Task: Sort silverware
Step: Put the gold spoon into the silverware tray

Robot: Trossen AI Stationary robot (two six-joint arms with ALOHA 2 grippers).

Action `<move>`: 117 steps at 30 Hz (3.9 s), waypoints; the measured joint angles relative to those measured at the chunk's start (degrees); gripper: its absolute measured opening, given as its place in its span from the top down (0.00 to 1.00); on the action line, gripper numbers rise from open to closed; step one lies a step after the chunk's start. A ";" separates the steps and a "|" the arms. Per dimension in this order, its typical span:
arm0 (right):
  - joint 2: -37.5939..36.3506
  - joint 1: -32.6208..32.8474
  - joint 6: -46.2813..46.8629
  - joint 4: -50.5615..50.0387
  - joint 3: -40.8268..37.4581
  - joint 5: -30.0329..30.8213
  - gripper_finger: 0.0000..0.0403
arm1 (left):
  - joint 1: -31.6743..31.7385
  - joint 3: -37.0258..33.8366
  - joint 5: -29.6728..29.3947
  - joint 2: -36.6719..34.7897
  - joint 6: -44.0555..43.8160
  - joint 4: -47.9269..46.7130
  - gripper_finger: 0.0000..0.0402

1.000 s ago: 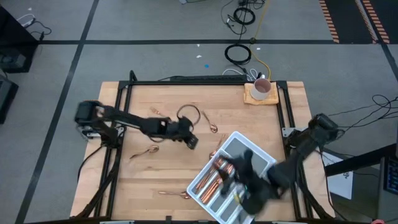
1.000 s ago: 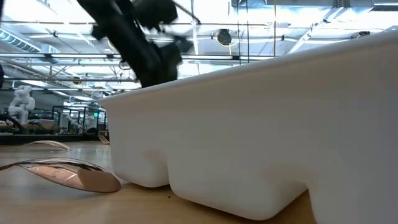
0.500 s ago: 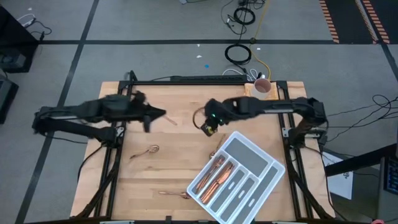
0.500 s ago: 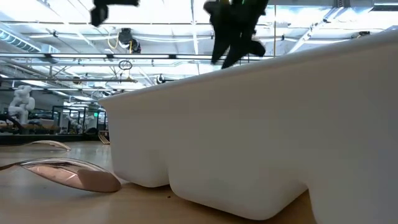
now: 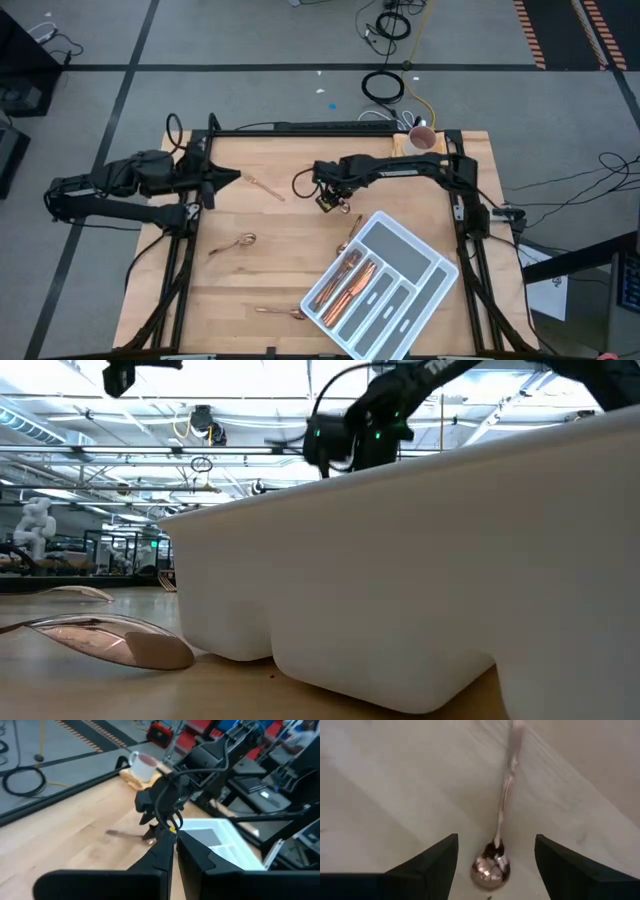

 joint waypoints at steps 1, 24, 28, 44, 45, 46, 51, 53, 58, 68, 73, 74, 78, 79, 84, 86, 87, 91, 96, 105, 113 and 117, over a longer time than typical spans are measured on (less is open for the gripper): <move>0.77 -0.48 0.76 0.25 0.00 -0.37 0.38 | 0.00 0.01 -0.11 0.00 0.06 -0.82 0.93; 7.06 -1.11 4.60 0.32 3.23 -2.81 0.99 | 0.00 0.01 -2.44 1.38 7.48 -2.80 0.93; 6.43 -1.01 1.30 0.03 9.04 -3.06 0.99 | 0.00 0.01 -3.16 1.38 7.67 -3.03 0.93; 3.19 14.12 -17.93 -41.05 40.40 -46.14 1.00 | 0.00 0.04 -5.16 1.42 7.63 -6.83 0.93; 2.26 15.38 -16.28 -39.31 40.44 -52.56 1.00 | 0.00 0.04 -5.18 1.42 7.59 -6.83 0.93; 1.23 16.56 -14.42 -37.84 40.58 -57.87 1.00 | 0.00 0.04 -5.21 1.42 7.48 -6.83 0.93; -0.51 21.44 -9.78 -39.26 40.54 -64.76 1.00 | 0.00 0.04 -5.30 1.58 7.02 -6.51 0.93; -0.44 22.90 -9.99 -41.04 40.43 -65.88 1.00 | 0.00 0.04 -5.45 1.73 6.21 -6.04 0.93; -0.24 25.16 -12.81 -43.38 35.74 -66.37 1.00 | -0.02 0.06 -7.51 2.45 4.23 -5.31 0.93; -0.53 24.54 -29.04 -41.32 6.11 -74.35 1.00 | 0.00 0.06 -8.25 4.21 2.45 -5.24 0.93; -1.23 24.06 -31.61 -34.40 -4.92 -72.00 1.00 | 0.00 0.06 -8.31 5.44 0.12 -5.33 0.93; -1.23 24.09 -31.58 -31.89 -6.18 -71.73 1.00 | -0.02 0.06 -8.38 5.74 -0.39 -5.39 0.93; -1.23 23.74 -29.33 -23.75 -7.84 -59.63 1.00 | 0.00 0.06 -8.43 6.85 -1.73 -5.47 0.93; -1.23 23.67 -28.39 -23.18 -7.66 -55.47 1.00 | -0.02 0.06 -8.45 7.20 -3.02 -5.52 0.93; -2.96 23.56 -25.25 -23.48 -4.16 -34.40 1.00 | 0.00 0.08 -8.61 9.61 -9.17 -4.86 0.93; -4.77 23.62 -22.76 -24.19 -3.35 -27.35 1.00 | -0.09 0.08 -8.60 11.10 -9.42 -4.75 0.93; -6.07 23.80 -20.97 -23.70 -3.17 -24.64 1.00 | -0.13 0.08 -8.60 11.73 -9.44 -4.67 0.93; -10.97 24.91 -16.20 -24.70 -2.94 -16.76 0.99 | -0.13 0.08 -8.62 14.93 -9.58 -2.85 0.93; -14.57 26.67 -10.41 -23.63 -2.95 -16.11 1.00 | -0.13 0.08 -8.19 19.52 -9.53 0.71 0.93; -14.38 28.61 -8.71 -27.52 -5.68 -7.11 0.95 | -2.12 0.08 -7.11 26.35 -9.57 2.39 0.93; -15.06 31.72 -8.31 -36.65 -8.40 -5.89 0.56 | -4.68 0.08 -7.08 27.58 -9.49 2.38 0.93; -15.32 35.91 -7.84 -35.17 -10.10 -3.62 0.39 | -5.43 0.08 -7.37 27.58 -9.49 2.37 0.93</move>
